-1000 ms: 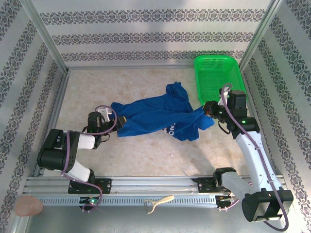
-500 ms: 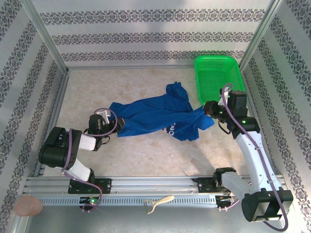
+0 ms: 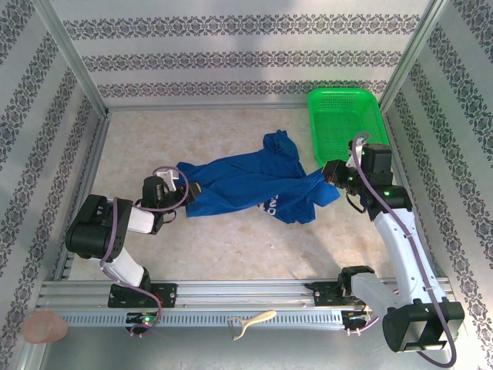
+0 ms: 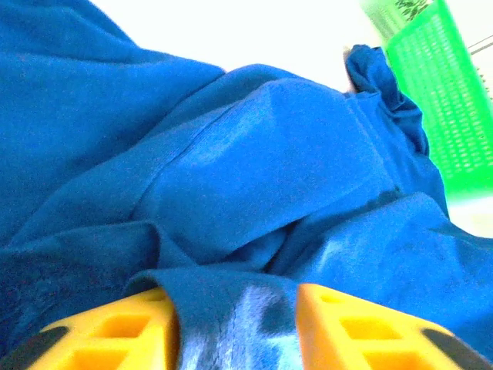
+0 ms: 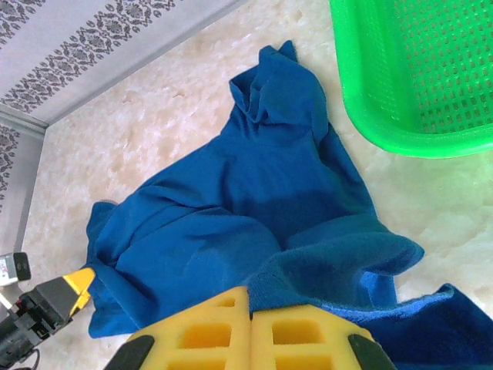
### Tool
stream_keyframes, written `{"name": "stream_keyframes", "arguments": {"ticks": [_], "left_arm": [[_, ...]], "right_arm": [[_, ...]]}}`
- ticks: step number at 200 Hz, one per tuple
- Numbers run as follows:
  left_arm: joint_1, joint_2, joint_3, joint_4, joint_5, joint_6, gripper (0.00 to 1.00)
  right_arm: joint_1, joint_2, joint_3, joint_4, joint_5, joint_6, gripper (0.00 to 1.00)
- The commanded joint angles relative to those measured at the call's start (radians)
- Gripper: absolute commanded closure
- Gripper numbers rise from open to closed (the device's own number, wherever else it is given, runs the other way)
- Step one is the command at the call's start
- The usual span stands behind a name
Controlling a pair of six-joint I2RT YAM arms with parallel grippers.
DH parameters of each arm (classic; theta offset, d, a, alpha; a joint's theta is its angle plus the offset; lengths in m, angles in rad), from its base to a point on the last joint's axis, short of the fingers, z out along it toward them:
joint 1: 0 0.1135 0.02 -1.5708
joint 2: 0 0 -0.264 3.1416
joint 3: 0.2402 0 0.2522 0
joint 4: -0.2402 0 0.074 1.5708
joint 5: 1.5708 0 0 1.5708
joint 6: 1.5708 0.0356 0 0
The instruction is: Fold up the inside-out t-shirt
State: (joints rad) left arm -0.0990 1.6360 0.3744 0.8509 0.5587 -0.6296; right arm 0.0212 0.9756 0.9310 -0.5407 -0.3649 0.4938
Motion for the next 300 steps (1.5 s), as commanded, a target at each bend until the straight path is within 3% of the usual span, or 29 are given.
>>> {"name": "stream_keyframes", "arguments": {"ticks": [1,43,57,72,93,110,125,144,175,206,246,278,300], "left_arm": [[-0.014,0.001,-0.046,0.114,0.034,-0.033,0.66],[-0.014,-0.016,-0.094,0.145,0.017,-0.054,0.77],[-0.014,-0.016,-0.098,0.150,0.010,-0.059,0.85],[-0.014,-0.023,-0.098,0.162,0.003,-0.079,1.00],[-0.013,-0.072,-0.085,0.168,0.005,-0.145,1.00],[-0.014,-0.188,-0.032,0.061,0.003,-0.204,1.00],[-0.012,-0.338,0.082,-0.167,-0.007,-0.209,1.00],[-0.008,-0.491,0.327,-0.571,-0.041,-0.109,1.00],[0.045,-0.467,0.801,-0.973,0.027,-0.024,1.00],[0.089,-0.393,1.140,-1.102,0.067,-0.035,1.00],[0.111,-0.400,1.393,-1.138,0.101,-0.124,1.00],[0.113,-0.413,1.517,-1.225,0.017,-0.092,1.00],[0.117,-0.341,1.462,-1.291,-0.004,-0.074,1.00]], "right_arm": [[-0.009,-0.008,-0.004,0.016,-0.016,0.005,1.00],[-0.012,-0.006,-0.004,0.017,-0.017,0.005,1.00],[-0.012,-0.007,-0.003,0.018,-0.017,0.005,1.00],[-0.012,-0.007,-0.001,0.019,-0.017,0.005,1.00],[-0.015,0.001,0.019,0.021,-0.016,0.006,1.00],[-0.027,0.030,0.072,0.021,-0.024,0.000,1.00],[-0.056,0.066,0.154,0.023,-0.046,0.003,1.00],[-0.099,0.121,0.301,0.020,-0.080,0.013,1.00],[-0.159,0.208,0.569,0.018,-0.149,0.058,1.00],[-0.233,0.235,0.813,0.010,-0.203,0.130,1.00],[-0.303,0.160,1.007,-0.022,-0.243,0.175,1.00],[-0.308,0.112,1.074,0.049,-0.221,0.246,1.00],[-0.234,0.161,0.971,0.075,-0.231,0.242,1.00]]}}
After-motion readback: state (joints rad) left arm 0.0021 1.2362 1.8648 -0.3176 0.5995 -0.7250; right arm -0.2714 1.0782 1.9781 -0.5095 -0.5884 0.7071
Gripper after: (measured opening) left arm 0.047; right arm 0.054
